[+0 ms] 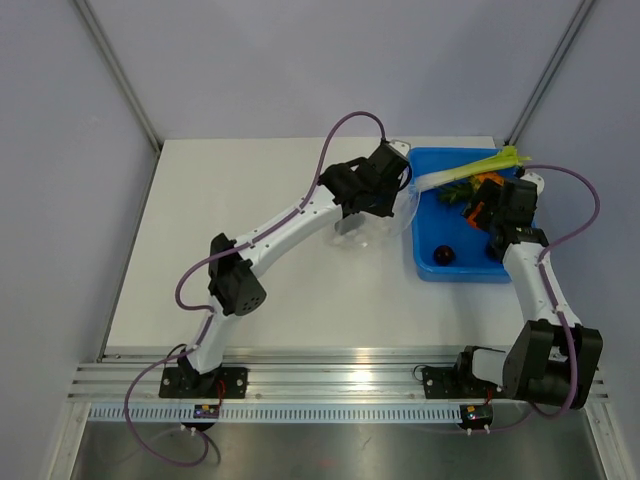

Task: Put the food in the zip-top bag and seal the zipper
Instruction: Pick up the fake fruit from the bin, then place the fake fruit in the zipper food storage bag.

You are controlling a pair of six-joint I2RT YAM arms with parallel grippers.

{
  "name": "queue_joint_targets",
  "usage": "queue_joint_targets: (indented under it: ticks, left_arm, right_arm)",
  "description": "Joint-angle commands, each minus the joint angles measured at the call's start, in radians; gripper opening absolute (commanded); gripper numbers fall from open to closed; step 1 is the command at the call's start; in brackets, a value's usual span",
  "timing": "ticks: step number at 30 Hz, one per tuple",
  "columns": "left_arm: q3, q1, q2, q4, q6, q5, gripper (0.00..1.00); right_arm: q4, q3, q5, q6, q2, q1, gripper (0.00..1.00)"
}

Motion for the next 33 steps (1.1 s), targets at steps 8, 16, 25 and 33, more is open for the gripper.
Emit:
queue_joint_targets:
  ticks: [8, 16, 25, 33]
  left_arm:
    - [0.039, -0.017, 0.036, 0.076, -0.056, 0.155, 0.0]
    - [0.06, -0.006, 0.03, 0.059, -0.053, 0.14, 0.0]
    - [0.02, 0.011, -0.007, 0.051, -0.044, 0.129, 0.0]
    - [-0.015, 0.031, -0.044, 0.076, -0.061, 0.178, 0.0]
  right_arm:
    - [-0.147, 0.084, -0.266, -0.001, -0.169, -0.003, 0.63]
    - [-0.158, 0.125, -0.391, 0.059, -0.208, 0.079, 0.63]
    - [-0.096, 0.204, -0.359, 0.118, -0.148, 0.293, 0.63]
    - [0.032, 0.118, -0.412, 0.195, -0.097, 0.303, 0.62]
